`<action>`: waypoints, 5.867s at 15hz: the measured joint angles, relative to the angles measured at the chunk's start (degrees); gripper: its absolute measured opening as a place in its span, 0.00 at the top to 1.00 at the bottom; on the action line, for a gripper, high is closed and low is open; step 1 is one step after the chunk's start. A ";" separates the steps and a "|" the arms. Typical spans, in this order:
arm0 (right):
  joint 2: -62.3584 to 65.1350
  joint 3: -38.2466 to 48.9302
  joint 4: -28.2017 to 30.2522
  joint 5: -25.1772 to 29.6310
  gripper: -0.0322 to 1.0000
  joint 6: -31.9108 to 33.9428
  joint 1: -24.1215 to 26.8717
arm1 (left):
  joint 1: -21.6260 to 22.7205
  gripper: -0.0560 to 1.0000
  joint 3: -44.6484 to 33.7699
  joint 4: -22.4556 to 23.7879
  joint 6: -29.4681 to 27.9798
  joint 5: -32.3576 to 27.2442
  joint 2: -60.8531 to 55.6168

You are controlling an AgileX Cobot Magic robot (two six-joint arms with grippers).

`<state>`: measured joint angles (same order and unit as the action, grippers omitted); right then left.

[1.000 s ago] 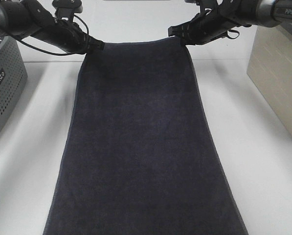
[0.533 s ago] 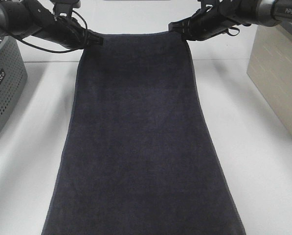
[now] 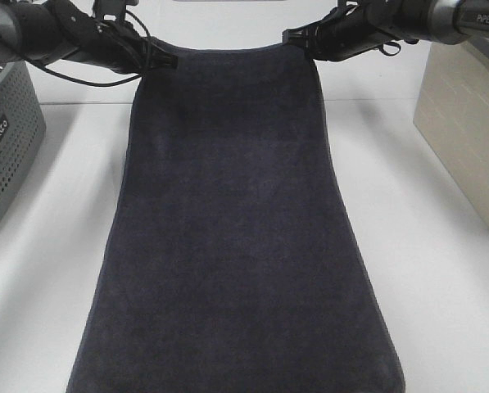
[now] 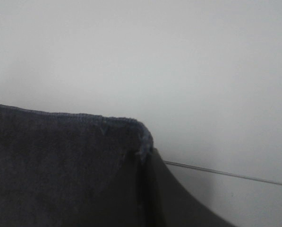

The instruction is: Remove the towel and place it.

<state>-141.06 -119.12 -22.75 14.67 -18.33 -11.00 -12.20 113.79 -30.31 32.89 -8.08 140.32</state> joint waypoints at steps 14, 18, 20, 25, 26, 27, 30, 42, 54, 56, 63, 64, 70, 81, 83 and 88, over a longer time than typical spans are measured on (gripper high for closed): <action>-3.61 0.00 -0.57 -2.41 0.95 -0.46 0.00 | -0.57 0.94 0.00 0.06 1.20 5.50 3.95; -4.98 -0.06 -0.86 -5.56 0.95 -0.46 0.00 | -0.57 0.94 0.06 0.06 1.20 9.91 5.90; -5.67 -0.06 -0.92 -5.67 0.95 -0.46 0.00 | -0.57 0.94 0.63 0.06 1.20 10.20 6.76; -6.99 -0.06 -1.03 -5.96 0.95 -0.46 0.00 | -0.57 0.94 4.35 0.06 1.20 9.68 9.51; -7.05 -0.06 -1.03 -6.07 0.95 -0.46 0.00 | -0.57 0.94 4.47 0.06 1.20 9.74 9.80; -7.10 -0.06 -1.03 -6.13 0.95 -0.46 0.00 | -0.57 0.94 4.53 0.06 1.20 9.80 10.08; -7.73 -0.06 -1.03 -6.42 0.95 -0.46 0.00 | -0.57 0.94 4.64 0.06 1.20 9.80 11.23; -7.79 -0.06 -1.03 -7.51 0.90 -0.57 0.00 | -0.57 0.89 4.64 0.29 1.20 13.12 12.72; -6.70 -0.06 -0.46 0.97 0.32 -2.01 0.00 | -0.46 0.33 4.64 0.17 1.09 10.49 10.83; -2.35 -0.06 0.17 10.43 0.32 -1.78 0.00 | -0.46 0.28 4.64 2.18 1.20 0.06 6.36; 20.40 -0.06 10.08 43.83 0.22 10.08 0.00 | -0.46 0.22 4.64 24.24 -23.66 -42.91 -16.84; 23.95 -0.06 13.01 46.29 0.22 12.20 0.00 | -0.40 0.22 4.70 28.42 -27.16 -48.41 -20.05; 34.21 -0.06 16.04 54.72 0.22 19.14 6.70 | 11.40 0.22 4.93 36.61 -36.04 -60.28 -31.11; 70.02 37.47 14.73 55.18 0.22 19.54 7.33 | 13.52 0.22 -32.14 32.20 -36.84 -58.56 -66.12; 79.64 47.84 14.38 55.18 0.22 19.60 7.33 | 13.52 0.22 -40.05 32.95 -38.27 -57.93 -76.66; 99.01 64.29 15.64 55.23 0.22 19.54 7.33 | 13.52 0.22 -56.49 34.32 -38.67 -57.87 -97.57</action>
<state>-42.06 -54.83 -7.10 69.90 1.20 -3.67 1.32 57.30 4.01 -5.79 -65.95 42.74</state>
